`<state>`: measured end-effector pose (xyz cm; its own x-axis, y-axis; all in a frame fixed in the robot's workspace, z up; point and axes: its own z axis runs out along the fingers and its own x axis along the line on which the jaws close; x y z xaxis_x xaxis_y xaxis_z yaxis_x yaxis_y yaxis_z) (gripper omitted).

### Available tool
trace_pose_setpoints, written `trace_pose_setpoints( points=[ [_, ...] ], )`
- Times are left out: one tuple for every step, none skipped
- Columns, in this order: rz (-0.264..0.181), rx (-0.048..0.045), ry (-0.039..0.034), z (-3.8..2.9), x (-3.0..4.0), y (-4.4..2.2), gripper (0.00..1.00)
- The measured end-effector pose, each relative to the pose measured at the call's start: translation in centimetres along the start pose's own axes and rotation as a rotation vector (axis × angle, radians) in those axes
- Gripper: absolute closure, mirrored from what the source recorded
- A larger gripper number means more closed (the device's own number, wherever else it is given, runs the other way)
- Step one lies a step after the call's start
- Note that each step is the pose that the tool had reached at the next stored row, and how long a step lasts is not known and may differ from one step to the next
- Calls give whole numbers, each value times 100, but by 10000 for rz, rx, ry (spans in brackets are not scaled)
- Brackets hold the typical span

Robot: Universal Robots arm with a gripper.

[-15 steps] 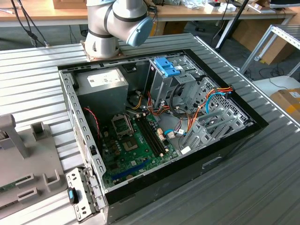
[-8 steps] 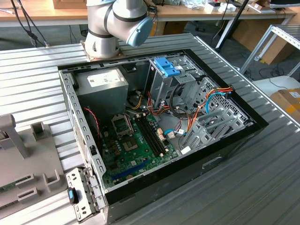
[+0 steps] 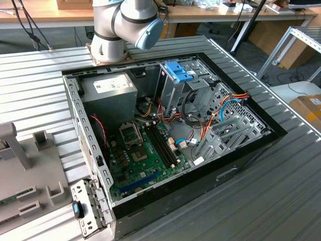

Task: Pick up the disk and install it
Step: 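Pick up the disk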

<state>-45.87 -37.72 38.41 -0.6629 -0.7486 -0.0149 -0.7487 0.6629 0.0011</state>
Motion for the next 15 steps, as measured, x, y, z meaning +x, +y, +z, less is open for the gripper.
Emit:
trace_pose_setpoints(
  points=[
    [-161,-2,1,0,0,0,89],
    [-283,-4,0,0,0,0,89],
    [-459,-7,1,0,0,0,89],
    [-599,-9,1,0,0,0,89],
    [-854,-13,2,-1,0,0,89],
    [-969,-15,2,0,0,0,89],
    [-1080,-16,2,0,0,0,89],
    [-1203,-18,1,0,0,0,89],
    [-1242,-19,3,-1,0,0,89],
    [-1291,-19,2,0,0,0,89],
    [-1374,-21,2,0,0,0,89],
    [-1440,-22,2,0,0,0,89],
    [-1536,-23,2,0,0,0,89],
    [-1696,-25,2,0,0,0,89],
    [-1778,-27,3,-1,0,0,89]
  ],
)
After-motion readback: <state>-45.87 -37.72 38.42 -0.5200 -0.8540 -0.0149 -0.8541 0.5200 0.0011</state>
